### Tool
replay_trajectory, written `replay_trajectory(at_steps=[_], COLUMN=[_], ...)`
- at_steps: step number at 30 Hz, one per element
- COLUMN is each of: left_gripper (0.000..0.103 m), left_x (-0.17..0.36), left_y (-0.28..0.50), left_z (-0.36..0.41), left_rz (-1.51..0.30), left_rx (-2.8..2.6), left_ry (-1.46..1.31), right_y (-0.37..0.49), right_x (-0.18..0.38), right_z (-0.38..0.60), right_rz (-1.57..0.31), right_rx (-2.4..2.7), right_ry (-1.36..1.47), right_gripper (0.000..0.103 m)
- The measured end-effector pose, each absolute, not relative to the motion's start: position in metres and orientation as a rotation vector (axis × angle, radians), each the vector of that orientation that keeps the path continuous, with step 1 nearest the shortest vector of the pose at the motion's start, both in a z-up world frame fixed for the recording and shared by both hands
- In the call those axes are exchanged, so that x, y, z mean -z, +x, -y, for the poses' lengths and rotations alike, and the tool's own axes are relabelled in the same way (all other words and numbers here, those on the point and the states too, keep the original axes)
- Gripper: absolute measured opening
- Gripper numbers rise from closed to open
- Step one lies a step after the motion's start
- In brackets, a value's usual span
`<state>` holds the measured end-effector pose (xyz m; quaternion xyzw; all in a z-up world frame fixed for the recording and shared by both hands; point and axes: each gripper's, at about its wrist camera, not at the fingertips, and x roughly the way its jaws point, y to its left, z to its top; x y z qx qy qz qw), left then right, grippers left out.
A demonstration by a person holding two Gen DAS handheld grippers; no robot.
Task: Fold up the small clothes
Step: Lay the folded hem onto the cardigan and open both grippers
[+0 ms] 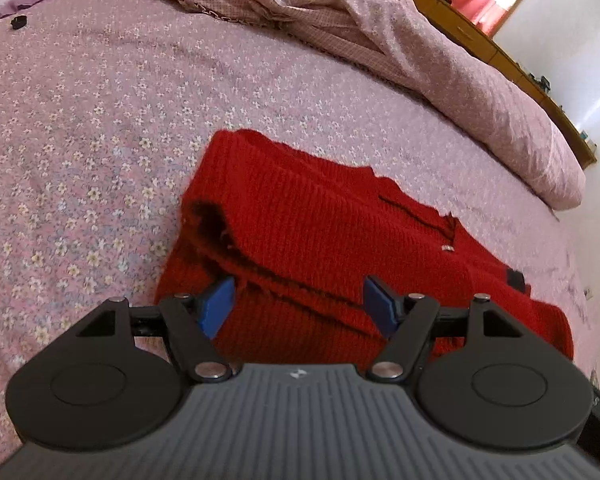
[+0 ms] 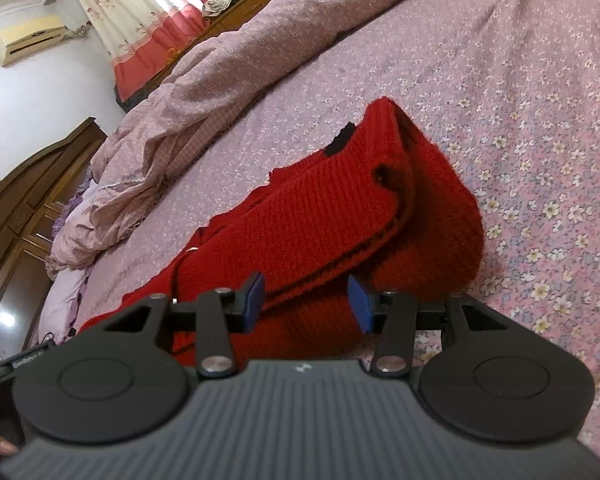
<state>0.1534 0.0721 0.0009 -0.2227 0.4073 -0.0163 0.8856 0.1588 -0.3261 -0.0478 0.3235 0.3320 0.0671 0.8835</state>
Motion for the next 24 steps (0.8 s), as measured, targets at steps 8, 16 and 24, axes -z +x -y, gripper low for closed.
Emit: replay_trajectory(at_steps=[8,16,24], left_gripper=[0.075,0.042,0.019], left_x=[0.005,0.0,-0.023], left_y=[0.173,0.18,0.19], left_z=[-0.066,-0.058,-0.06], left_rz=[-0.835,-0.826,-0.755], left_rx=[0.006,-0.027,-0.007], left_ry=[-0.428,-0.334,-0.306], right_y=[0.17,0.178,0.194], right_x=[0.053,0.044,0.028], right_z=[0.324,0.324,0.33], right_rz=[-0.683,-0.618,-0.538], right_rx=[-0.157,-0.184,-0.195], right_ry=[0.677,0.659,0.677], right_gripper=[0.05,0.023,0.01])
